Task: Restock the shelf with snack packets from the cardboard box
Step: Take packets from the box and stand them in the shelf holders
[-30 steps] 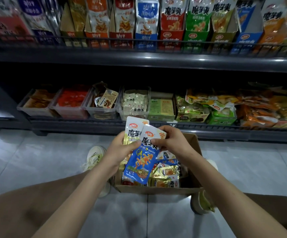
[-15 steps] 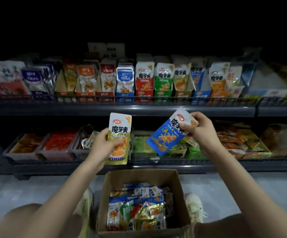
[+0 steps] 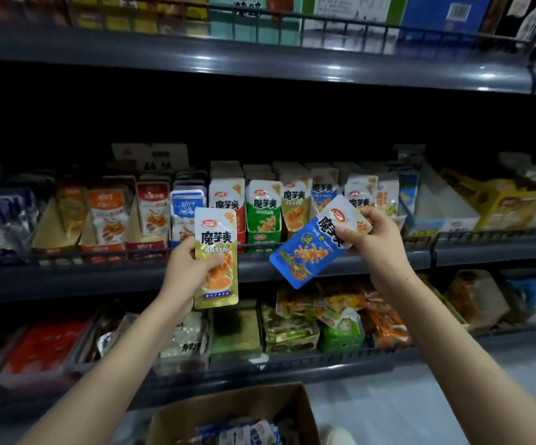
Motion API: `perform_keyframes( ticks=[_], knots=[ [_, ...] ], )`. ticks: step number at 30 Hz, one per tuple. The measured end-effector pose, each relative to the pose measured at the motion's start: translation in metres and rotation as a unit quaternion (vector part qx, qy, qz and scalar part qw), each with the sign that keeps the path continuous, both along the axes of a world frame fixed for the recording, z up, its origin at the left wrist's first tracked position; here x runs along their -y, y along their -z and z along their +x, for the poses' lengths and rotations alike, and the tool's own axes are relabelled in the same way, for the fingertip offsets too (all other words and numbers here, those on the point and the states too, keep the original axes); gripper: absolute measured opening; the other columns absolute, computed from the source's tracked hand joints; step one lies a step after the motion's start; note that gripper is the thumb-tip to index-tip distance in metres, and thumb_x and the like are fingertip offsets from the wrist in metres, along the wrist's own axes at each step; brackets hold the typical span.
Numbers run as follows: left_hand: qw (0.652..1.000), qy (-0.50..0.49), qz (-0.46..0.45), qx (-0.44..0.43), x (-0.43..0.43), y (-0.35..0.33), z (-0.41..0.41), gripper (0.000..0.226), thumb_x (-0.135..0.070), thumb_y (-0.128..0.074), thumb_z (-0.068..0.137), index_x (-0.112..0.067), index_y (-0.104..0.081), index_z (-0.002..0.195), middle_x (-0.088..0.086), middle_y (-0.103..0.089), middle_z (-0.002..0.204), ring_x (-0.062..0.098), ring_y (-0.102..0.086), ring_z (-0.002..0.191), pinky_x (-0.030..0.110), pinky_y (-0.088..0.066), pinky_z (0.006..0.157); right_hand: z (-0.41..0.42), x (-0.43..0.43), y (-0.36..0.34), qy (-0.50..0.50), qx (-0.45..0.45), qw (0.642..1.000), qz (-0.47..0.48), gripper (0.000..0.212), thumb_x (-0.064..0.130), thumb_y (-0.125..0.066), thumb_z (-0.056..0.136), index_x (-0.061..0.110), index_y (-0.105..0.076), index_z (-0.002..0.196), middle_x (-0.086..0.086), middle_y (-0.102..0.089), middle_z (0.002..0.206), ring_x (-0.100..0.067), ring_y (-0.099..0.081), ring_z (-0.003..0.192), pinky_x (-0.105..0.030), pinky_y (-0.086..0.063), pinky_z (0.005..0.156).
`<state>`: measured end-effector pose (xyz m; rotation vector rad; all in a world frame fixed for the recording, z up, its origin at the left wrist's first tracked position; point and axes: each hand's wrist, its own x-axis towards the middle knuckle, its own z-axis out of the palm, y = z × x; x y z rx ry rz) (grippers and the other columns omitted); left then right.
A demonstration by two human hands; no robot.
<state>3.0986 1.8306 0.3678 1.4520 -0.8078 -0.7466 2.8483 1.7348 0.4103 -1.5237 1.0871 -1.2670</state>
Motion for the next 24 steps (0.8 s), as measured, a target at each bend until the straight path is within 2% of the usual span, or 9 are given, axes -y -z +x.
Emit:
perform_keyframes(
  ticks=[4, 8, 10, 13, 17, 19, 20, 22, 24],
  knots=[
    [1.0, 0.01, -0.008, 0.006, 0.03, -0.008, -0.004, 0.025, -0.002, -0.067, 0.084, -0.018, -0.059, 0.101, -0.002, -0.07, 0.095, 0.014, -0.068, 0.084, 0.028, -0.054, 0.066, -0.01, 0.028, -0.001, 0.038, -0.01, 0.999, -0.022, 0.02, 0.009, -0.068, 0.086, 0.015, -0.053, 0.097, -0.004, -0.068, 0.095, -0.015, -0.068, 0.076, -0.027, -0.054, 0.056],
    [0.999, 0.022, -0.02, 0.021, 0.067, -0.019, -0.014, 0.029, -0.003, -0.068, 0.084, -0.014, -0.058, 0.108, 0.001, -0.068, 0.097, 0.013, -0.068, 0.082, 0.026, -0.052, 0.063, -0.026, 0.066, -0.006, 0.137, -0.096, 0.972, -0.163, 0.023, 0.015, -0.067, 0.088, 0.02, -0.048, 0.101, -0.002, -0.061, 0.098, -0.021, -0.061, 0.089, -0.041, -0.053, 0.07],
    [0.999, 0.029, -0.03, 0.019, 0.086, -0.024, -0.019, 0.031, -0.003, -0.068, 0.084, -0.014, -0.058, 0.111, 0.003, -0.068, 0.1, 0.016, -0.068, 0.085, 0.028, -0.054, 0.066, -0.03, 0.085, -0.011, 0.162, -0.115, 0.959, -0.204, 0.02, 0.015, -0.063, 0.09, 0.018, -0.047, 0.1, 0.002, -0.055, 0.094, -0.018, -0.056, 0.088, -0.041, -0.048, 0.071],
    [0.998, 0.036, -0.04, 0.024, 0.111, -0.03, -0.026, 0.033, -0.003, -0.069, 0.083, -0.013, -0.058, 0.113, 0.005, -0.067, 0.11, 0.019, -0.067, 0.094, 0.032, -0.056, 0.074, -0.025, 0.115, -0.015, 0.167, -0.123, 0.95, -0.232, 0.018, 0.014, -0.063, 0.091, 0.017, -0.047, 0.099, 0.001, -0.055, 0.095, -0.019, -0.055, 0.091, -0.037, -0.045, 0.07],
    [0.997, 0.045, -0.051, 0.043, 0.138, -0.035, -0.031, 0.04, -0.005, -0.07, 0.082, -0.01, -0.054, 0.118, 0.005, -0.064, 0.118, 0.018, -0.065, 0.098, 0.034, -0.055, 0.083, -0.005, 0.156, -0.007, 0.127, -0.141, 0.956, -0.224, 0.019, 0.01, -0.064, 0.09, 0.01, -0.053, 0.104, 0.001, -0.055, 0.098, -0.017, -0.053, 0.094, -0.023, -0.037, 0.071],
    [0.997, 0.044, -0.051, 0.042, 0.146, -0.035, -0.032, 0.041, -0.006, -0.07, 0.082, -0.011, -0.054, 0.119, 0.005, -0.064, 0.119, 0.021, -0.064, 0.102, 0.039, -0.054, 0.088, 0.004, 0.173, 0.001, 0.101, -0.187, 0.952, -0.222, 0.017, 0.013, -0.066, 0.089, 0.011, -0.056, 0.103, 0.002, -0.058, 0.097, -0.021, -0.056, 0.094, -0.031, -0.042, 0.07],
    [0.997, 0.042, -0.052, 0.042, 0.15, -0.034, -0.03, 0.04, -0.006, -0.071, 0.082, -0.012, -0.055, 0.118, 0.005, -0.065, 0.117, 0.02, -0.064, 0.101, 0.039, -0.054, 0.087, 0.006, 0.181, 0.005, 0.089, -0.22, 0.944, -0.227, 0.016, 0.015, -0.067, 0.088, 0.013, -0.058, 0.102, 0.002, -0.06, 0.097, -0.023, -0.058, 0.095, -0.035, -0.044, 0.071],
    [0.997, 0.041, -0.057, 0.043, 0.154, -0.033, -0.029, 0.037, -0.004, -0.07, 0.082, -0.014, -0.057, 0.116, 0.003, -0.066, 0.112, 0.016, -0.065, 0.096, 0.032, -0.055, 0.08, 0.009, 0.192, 0.009, 0.073, -0.284, 0.923, -0.251, 0.017, 0.02, -0.07, 0.087, 0.013, -0.065, 0.102, -0.001, -0.066, 0.1, -0.024, -0.059, 0.096, -0.031, -0.039, 0.07],
    [0.996, 0.044, -0.06, 0.043, 0.157, -0.031, -0.026, 0.036, -0.003, -0.069, 0.083, -0.014, -0.057, 0.115, 0.001, -0.066, 0.109, 0.013, -0.065, 0.092, 0.027, -0.054, 0.074, 0.01, 0.2, 0.009, 0.088, -0.361, 0.871, -0.323, 0.019, 0.025, -0.072, 0.082, 0.012, -0.07, 0.097, -0.006, -0.07, 0.094, -0.03, -0.061, 0.09, -0.032, -0.033, 0.07]
  ],
)
